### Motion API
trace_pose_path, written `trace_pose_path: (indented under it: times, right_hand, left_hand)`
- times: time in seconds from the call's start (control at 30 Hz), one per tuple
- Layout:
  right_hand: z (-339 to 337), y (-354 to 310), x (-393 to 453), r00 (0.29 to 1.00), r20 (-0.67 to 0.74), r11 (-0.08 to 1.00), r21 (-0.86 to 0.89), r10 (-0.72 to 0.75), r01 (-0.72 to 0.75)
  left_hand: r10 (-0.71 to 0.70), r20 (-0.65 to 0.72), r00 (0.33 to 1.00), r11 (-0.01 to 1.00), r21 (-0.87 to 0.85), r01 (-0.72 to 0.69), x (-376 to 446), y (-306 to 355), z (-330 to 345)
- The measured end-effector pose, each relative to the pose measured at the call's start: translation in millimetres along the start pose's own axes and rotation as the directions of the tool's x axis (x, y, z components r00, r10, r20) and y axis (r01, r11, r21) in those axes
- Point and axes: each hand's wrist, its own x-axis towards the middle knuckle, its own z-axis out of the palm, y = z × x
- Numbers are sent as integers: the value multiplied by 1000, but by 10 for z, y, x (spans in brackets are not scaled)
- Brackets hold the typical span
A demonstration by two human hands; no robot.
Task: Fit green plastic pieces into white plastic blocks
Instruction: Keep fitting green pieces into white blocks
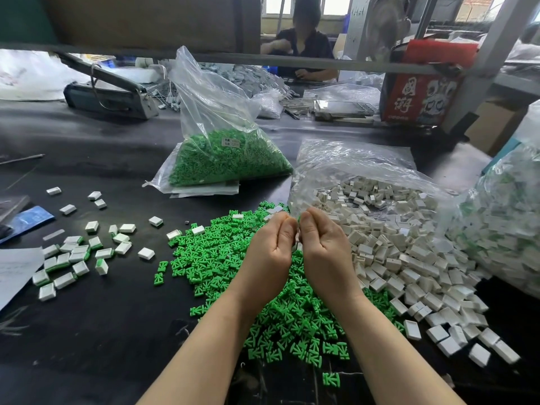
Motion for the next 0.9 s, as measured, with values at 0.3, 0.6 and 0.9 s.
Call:
trace_pose_path:
  times: [0.3, 0.6, 0.9]
  right_hand:
    - [3, 16, 1, 999, 24, 997, 59, 42, -44]
    - [-45, 23, 31, 995, 98, 996, 89, 20, -29]
    - [-31, 25, -2, 995, -102, 962, 269, -14, 41]
  left_hand:
    - [-8, -1, 1000, 999, -39, 8, 3, -50, 0]
    - [-48, 26, 999, 992, -114, 51, 27, -71, -10]
    - [-94, -25, 995, 951, -299, 83, 51, -37, 9]
